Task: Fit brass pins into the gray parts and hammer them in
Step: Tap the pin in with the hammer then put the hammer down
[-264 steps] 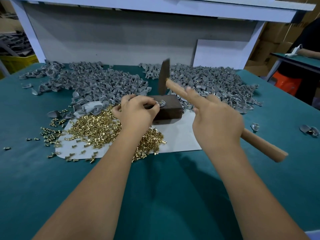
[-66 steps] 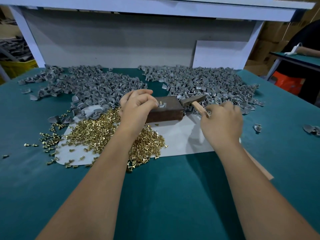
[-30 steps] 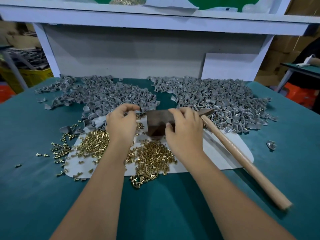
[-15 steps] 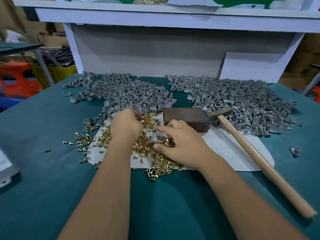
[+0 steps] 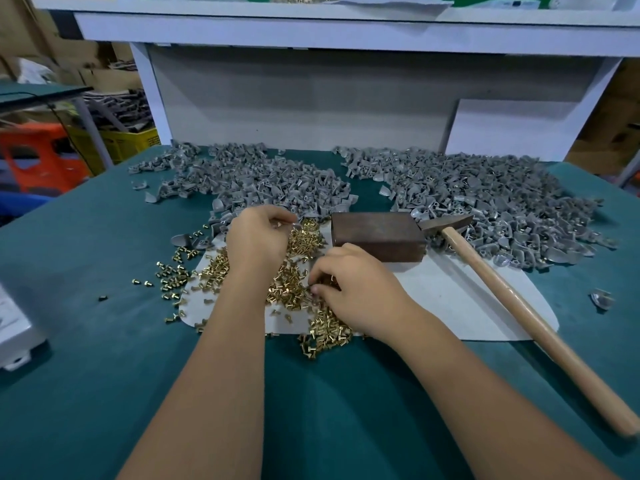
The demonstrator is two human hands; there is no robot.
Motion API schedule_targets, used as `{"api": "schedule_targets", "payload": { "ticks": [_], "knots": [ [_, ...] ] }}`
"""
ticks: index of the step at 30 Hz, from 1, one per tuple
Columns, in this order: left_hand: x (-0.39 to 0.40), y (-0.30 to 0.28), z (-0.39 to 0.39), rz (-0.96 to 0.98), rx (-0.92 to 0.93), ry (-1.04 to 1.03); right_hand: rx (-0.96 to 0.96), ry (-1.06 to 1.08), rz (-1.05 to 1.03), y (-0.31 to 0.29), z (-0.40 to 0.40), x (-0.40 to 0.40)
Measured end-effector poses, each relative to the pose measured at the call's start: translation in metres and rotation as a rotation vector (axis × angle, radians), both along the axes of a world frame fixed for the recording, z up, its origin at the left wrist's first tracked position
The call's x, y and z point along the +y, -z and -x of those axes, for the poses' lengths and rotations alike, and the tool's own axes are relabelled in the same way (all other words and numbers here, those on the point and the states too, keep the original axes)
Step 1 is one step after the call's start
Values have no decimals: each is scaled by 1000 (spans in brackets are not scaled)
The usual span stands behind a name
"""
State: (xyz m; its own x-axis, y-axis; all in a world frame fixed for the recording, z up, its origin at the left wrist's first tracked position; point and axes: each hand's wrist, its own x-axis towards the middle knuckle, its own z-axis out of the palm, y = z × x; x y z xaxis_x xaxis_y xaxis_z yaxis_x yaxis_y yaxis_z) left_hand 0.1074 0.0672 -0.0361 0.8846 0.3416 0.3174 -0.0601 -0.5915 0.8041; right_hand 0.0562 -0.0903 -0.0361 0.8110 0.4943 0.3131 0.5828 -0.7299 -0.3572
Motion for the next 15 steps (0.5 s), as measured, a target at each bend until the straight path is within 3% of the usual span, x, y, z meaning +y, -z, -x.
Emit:
{"api": "schedule_targets", "payload": {
  "ticks": [6,10,15],
  "knots": [
    [-11,-11,4,375,-112,61,8,11,-116,0,-2,-1],
    [-20,-16,9,616,-81,212,-7,117,-356,-3,-3,-5],
    [-46,-18,11,585,-19,311,-26,285,-627,-11,-11,-22]
  ]
}}
